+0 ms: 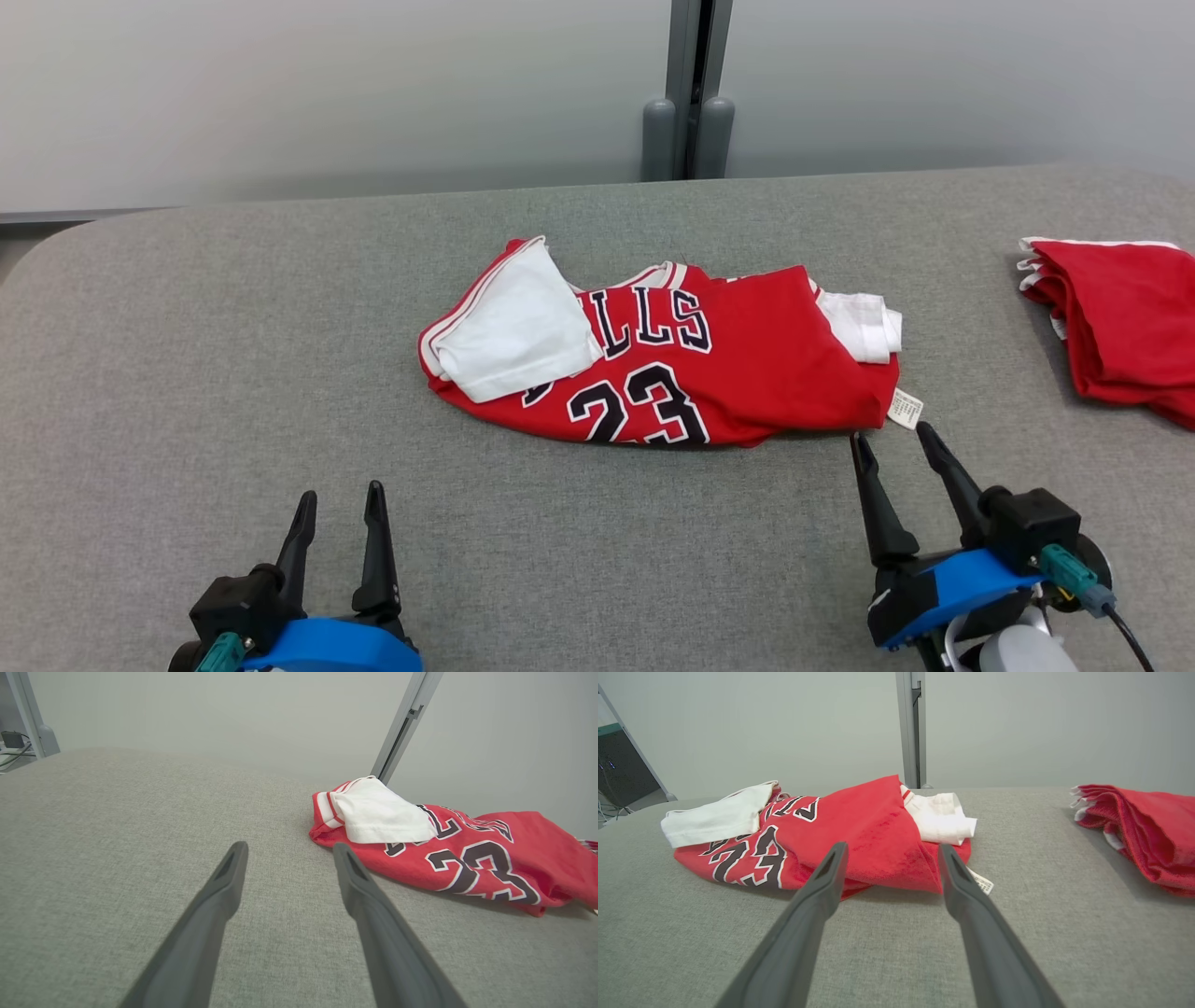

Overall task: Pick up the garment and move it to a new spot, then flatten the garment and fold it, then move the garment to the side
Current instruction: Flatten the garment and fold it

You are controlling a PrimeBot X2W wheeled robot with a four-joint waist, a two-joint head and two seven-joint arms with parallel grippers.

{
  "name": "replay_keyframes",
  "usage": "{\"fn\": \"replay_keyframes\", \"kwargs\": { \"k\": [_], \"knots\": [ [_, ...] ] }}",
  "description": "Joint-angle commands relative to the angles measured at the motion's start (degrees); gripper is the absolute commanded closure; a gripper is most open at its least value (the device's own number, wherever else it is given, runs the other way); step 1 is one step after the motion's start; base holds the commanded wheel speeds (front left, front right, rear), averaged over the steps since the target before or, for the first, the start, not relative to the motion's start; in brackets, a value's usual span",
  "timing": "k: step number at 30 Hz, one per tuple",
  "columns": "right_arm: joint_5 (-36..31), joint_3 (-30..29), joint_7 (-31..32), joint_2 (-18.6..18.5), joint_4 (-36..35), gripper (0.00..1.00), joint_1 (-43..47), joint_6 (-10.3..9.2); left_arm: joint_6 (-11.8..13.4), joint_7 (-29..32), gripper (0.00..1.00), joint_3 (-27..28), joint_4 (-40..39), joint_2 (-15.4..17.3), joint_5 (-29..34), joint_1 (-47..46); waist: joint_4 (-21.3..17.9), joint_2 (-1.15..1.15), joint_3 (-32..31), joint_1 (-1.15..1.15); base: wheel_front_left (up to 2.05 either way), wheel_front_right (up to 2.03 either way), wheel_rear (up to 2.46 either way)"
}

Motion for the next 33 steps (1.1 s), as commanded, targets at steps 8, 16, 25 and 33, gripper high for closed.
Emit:
{"fn": "replay_keyframes", "kwargs": {
  "k": [8,16,25,33],
  "knots": [
    [-5.9,-5.2,-0.2,-0.1,0.1,0.0,-5.9,0.01,-0.3,-0.3,0.0,0.3,-0.4,-0.4,1.0,-2.0,0.9,0.0,2.3,0.0,0.0,0.0,0.0],
    [-16.1,-13.7,5.2,-1.0,7.9,0.0,-16.4,0.01,-0.9,-0.3,0.0,-0.4,0.0,-0.7,1.8,-4.0,3.4,0.0,5.3,0.0,0.0,0.0,0.0],
    [-14.5,-15.2,9.5,-3.3,22.2,0.0,-25.6,0.01,-1.2,-0.3,0.0,-0.2,0.2,-1.2,2.4,-5.6,6.0,0.0,8.3,0.0,0.0,0.0,0.0],
    [-9.2,-10.4,11.0,-4.7,31.4,0.42,-30.7,0.01,-1.5,-0.3,0.0,0.2,0.2,-1.4,2.9,-6.0,6.4,0.0,9.3,0.0,0.0,0.0,0.0]
  ]
}}
